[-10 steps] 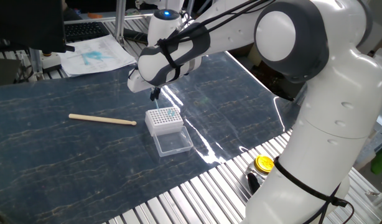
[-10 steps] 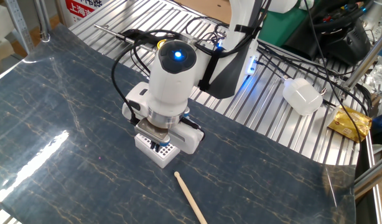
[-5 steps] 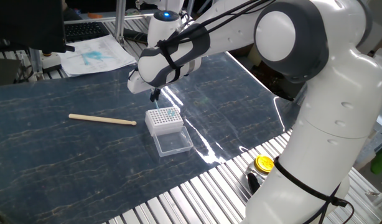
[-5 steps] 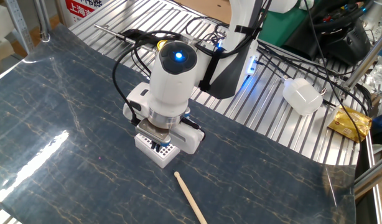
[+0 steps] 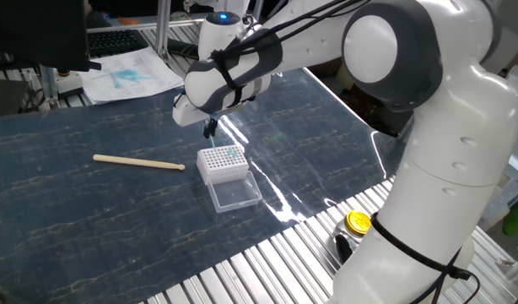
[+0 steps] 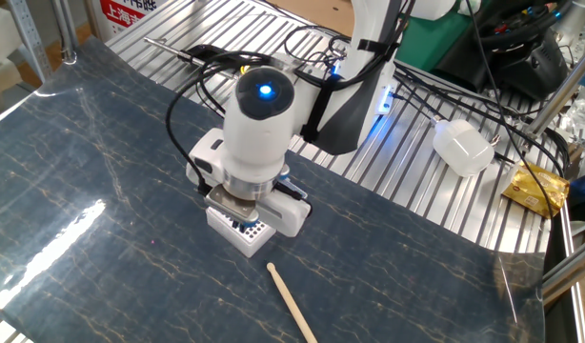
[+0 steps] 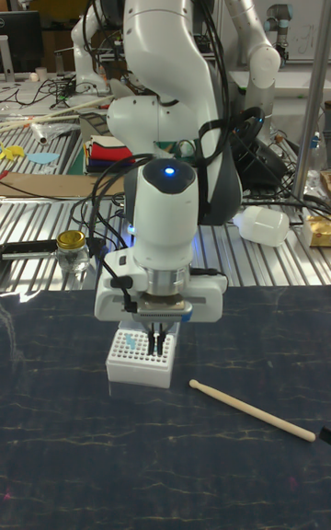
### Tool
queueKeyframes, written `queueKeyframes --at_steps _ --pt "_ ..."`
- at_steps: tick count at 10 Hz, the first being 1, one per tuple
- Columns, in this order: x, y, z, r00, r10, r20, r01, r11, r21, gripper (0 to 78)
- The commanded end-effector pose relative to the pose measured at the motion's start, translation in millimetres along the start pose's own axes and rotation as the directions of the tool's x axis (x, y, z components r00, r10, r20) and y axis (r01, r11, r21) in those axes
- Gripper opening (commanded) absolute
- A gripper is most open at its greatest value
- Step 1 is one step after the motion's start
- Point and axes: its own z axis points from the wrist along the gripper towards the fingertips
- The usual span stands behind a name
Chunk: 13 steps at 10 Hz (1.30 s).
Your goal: Insert a medium pipette tip into the holder for medium pipette tips
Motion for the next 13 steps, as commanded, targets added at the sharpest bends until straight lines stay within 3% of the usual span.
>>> queueKeyframes --at_steps 1,2,4,6,10,13 --pt "-1.3 -0.4 -1.6 0.999 0.04 -0.02 -0.041 0.999 -0.017 1.2" --pt "-1.3 -0.3 -1.7 0.999 0.04 -0.023 -0.04 0.999 -0.017 1.2" --pt "-1.3 -0.3 -1.7 0.996 0.036 -0.079 -0.037 0.999 -0.016 1.2" --pt "-1.3 -0.3 -1.7 0.993 0.06 -0.104 -0.061 0.998 0.0 1.2" --pt "-1.3 -0.3 -1.7 0.993 0.073 -0.097 -0.073 0.997 0.001 1.2" --pt "1.6 -4.3 -7.2 0.994 0.054 -0.097 -0.056 0.998 -0.017 1.2"
